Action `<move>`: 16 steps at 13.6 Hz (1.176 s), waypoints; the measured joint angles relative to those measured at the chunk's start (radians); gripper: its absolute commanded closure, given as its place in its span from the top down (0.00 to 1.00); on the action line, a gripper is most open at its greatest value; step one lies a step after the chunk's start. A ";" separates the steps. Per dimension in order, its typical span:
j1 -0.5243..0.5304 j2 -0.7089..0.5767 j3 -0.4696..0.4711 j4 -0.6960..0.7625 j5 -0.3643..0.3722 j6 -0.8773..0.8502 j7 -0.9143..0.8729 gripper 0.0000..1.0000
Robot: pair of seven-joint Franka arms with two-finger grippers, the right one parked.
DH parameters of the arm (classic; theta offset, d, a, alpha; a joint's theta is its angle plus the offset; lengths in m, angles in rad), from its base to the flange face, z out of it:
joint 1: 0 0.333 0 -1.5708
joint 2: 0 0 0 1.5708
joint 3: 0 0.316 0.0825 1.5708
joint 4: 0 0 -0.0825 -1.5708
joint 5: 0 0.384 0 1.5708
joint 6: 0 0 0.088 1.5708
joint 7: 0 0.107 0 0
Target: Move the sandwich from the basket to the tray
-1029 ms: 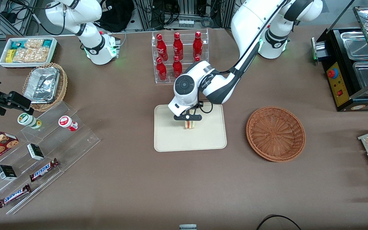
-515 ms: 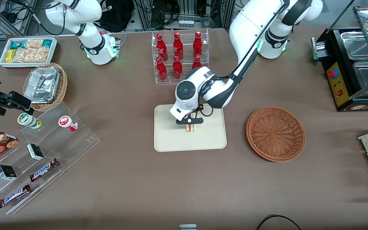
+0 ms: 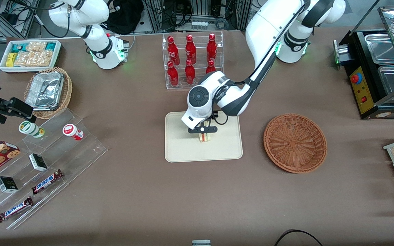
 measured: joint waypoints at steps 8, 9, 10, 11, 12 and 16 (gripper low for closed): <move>0.143 -0.272 0.010 0.019 0.000 -0.260 -0.015 1.00; 0.182 -0.306 0.010 0.019 0.000 -0.305 -0.013 1.00; 0.219 -0.341 0.011 0.019 0.000 -0.349 -0.008 1.00; 0.257 -0.379 0.012 0.019 0.000 -0.385 -0.002 1.00; 0.294 -0.416 0.013 0.018 0.001 -0.409 0.010 1.00; 0.405 -0.509 0.022 0.014 0.005 -0.497 0.108 1.00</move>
